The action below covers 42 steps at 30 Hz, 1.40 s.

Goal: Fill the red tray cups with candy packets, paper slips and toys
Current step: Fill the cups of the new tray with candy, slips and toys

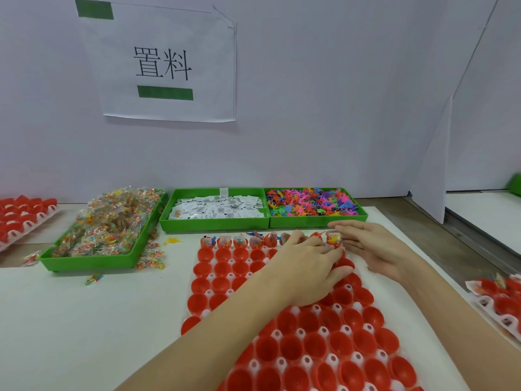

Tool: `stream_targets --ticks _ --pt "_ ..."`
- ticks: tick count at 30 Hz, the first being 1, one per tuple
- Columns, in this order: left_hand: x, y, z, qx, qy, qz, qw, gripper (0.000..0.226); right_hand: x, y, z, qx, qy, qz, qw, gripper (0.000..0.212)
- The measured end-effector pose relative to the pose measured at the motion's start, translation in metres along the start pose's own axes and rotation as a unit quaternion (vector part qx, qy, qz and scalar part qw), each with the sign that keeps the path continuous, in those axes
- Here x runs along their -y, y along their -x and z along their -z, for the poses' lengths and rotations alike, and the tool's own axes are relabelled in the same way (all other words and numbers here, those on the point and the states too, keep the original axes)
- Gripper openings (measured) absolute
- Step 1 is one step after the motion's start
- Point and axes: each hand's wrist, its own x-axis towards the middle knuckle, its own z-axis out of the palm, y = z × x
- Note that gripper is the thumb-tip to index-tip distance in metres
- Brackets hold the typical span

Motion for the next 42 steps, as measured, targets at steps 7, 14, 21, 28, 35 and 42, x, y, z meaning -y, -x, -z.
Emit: stream_targets --ticks 7,14,21,28,35,42 --pt "0.049 0.057 0.016 -0.143 0.213 0.133 0.957 0.038 0.002 0.013 -0.004 -0.032 -0.015 0.041 0.999 0.019" --pt "0.163 0.17 0.012 -0.285 0.03 0.41 0.866 0.021 0.008 0.026 -0.014 -0.104 0.096 0.114 0.983 0.017" --pt "0.184 0.203 -0.007 -0.322 0.091 0.457 0.824 0.013 0.012 0.034 -0.028 -0.12 0.154 0.17 0.966 0.018" --pt "0.183 0.207 -0.007 -0.395 0.08 0.409 0.819 0.005 0.018 0.045 -0.046 -0.114 0.234 0.225 0.939 0.019" --pt "0.179 0.199 -0.008 -0.459 0.096 0.395 0.79 0.004 0.049 0.034 -0.111 -0.038 0.348 0.278 0.894 0.019" --pt "0.184 0.202 -0.009 -0.489 0.115 0.399 0.767 0.009 0.076 -0.038 -0.214 0.074 0.477 0.315 0.817 0.024"
